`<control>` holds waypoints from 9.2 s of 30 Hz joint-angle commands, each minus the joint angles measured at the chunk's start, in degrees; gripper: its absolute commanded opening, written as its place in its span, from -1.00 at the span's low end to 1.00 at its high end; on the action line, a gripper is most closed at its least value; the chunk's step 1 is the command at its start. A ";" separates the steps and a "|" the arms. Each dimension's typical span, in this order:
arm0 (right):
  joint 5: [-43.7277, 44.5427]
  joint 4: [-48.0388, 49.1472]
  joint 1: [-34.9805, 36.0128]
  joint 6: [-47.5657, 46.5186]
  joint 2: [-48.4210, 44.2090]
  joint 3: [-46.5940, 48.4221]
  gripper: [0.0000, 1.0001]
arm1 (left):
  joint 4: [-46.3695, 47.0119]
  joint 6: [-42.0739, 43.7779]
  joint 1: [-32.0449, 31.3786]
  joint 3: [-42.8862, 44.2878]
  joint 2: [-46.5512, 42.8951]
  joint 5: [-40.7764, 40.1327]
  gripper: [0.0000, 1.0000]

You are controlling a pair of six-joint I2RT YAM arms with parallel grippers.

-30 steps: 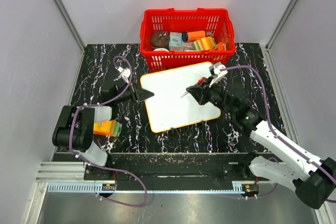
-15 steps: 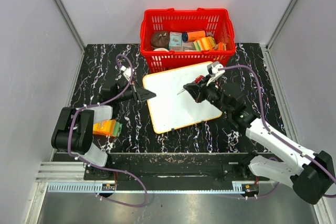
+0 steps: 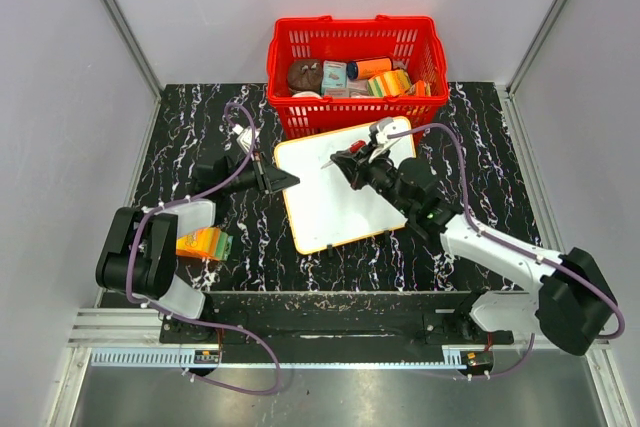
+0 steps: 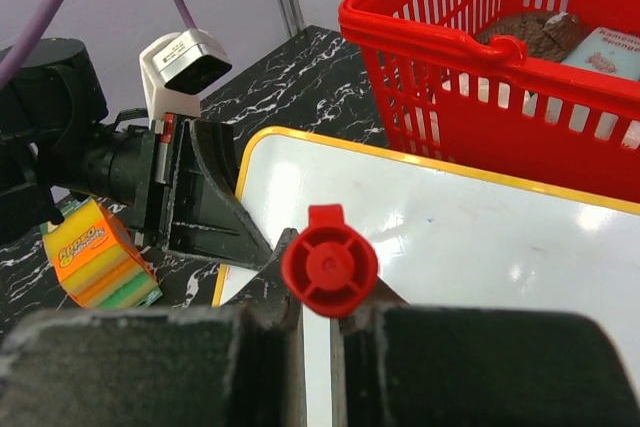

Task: Write a sentence on the whiteboard
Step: Write on the whiteboard with the whiteboard.

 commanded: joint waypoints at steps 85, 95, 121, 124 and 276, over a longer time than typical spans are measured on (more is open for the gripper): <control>5.31 18.54 1.60 -1.50 15.61 -1.71 -1.00 | -6.37 15.56 -0.61 1.19 2.50 -9.98 -1.00; 3.37 19.77 1.77 0.69 16.22 -1.45 -1.00 | -6.37 15.65 -0.70 1.19 2.41 -9.90 -1.00; 6.79 20.65 2.04 3.43 5.15 -1.54 -1.00 | -6.64 15.65 -0.70 1.19 2.41 -10.07 -1.00; 9.08 17.93 2.04 1.58 5.41 -0.31 -1.00 | -6.81 15.65 -0.70 1.19 2.32 -10.16 -1.00; 20.33 16.43 1.86 1.31 15.17 2.59 -1.00 | -11.12 18.28 -2.81 2.95 2.76 -10.95 -1.00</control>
